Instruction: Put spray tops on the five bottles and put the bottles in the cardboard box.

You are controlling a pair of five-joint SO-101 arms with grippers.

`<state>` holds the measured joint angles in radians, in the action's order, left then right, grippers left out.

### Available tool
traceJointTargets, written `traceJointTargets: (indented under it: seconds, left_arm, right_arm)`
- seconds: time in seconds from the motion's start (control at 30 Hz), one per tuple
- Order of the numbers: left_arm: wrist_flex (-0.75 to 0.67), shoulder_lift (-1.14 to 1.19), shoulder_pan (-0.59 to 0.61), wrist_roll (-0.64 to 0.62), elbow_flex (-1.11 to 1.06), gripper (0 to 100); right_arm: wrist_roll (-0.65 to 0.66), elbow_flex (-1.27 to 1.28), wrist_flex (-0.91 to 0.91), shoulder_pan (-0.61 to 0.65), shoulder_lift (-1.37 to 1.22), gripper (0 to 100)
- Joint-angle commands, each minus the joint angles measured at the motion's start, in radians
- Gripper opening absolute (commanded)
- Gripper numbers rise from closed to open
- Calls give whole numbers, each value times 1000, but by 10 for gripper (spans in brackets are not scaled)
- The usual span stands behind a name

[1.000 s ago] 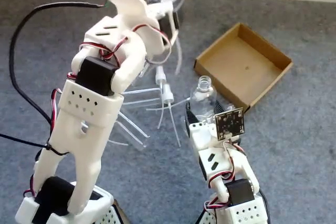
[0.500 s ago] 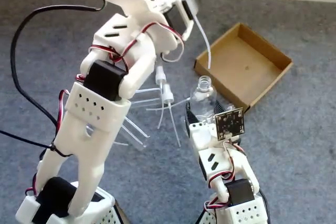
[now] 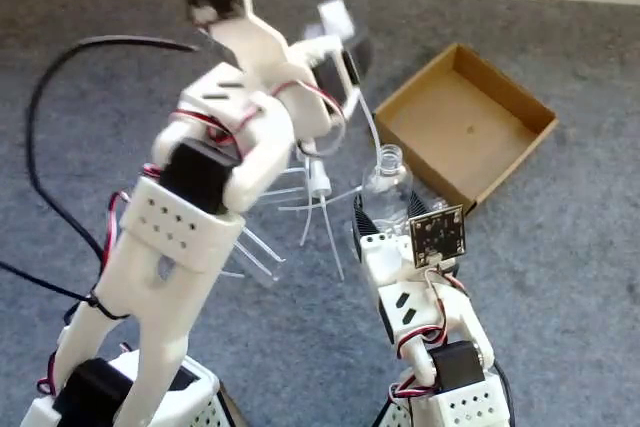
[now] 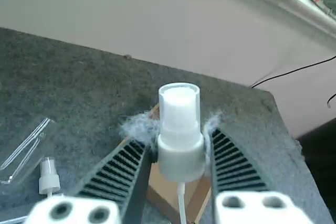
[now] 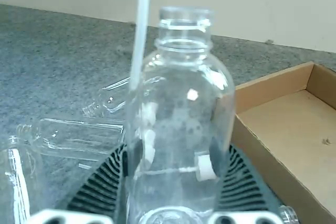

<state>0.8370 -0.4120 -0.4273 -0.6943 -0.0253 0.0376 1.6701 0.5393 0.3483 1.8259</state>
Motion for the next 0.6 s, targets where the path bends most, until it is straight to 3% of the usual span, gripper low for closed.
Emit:
traceJointTargets:
  seconds: [0.0,0.13,0.33,0.57]
  left_arm:
    - [-216,-88,-31,-8,-148,38]
    - [-390,-163,-25,-6,-211,40]
    - [-404,-240,-25,104,-205,38]
    - [-448,-243,-27,120,-312,38]
  right_arm:
    - [-2,110,5,-5,13,78]
    - [-2,110,5,-5,13,78]
    - [-2,110,5,-5,13,78]
    - [-2,110,5,-5,13,78]
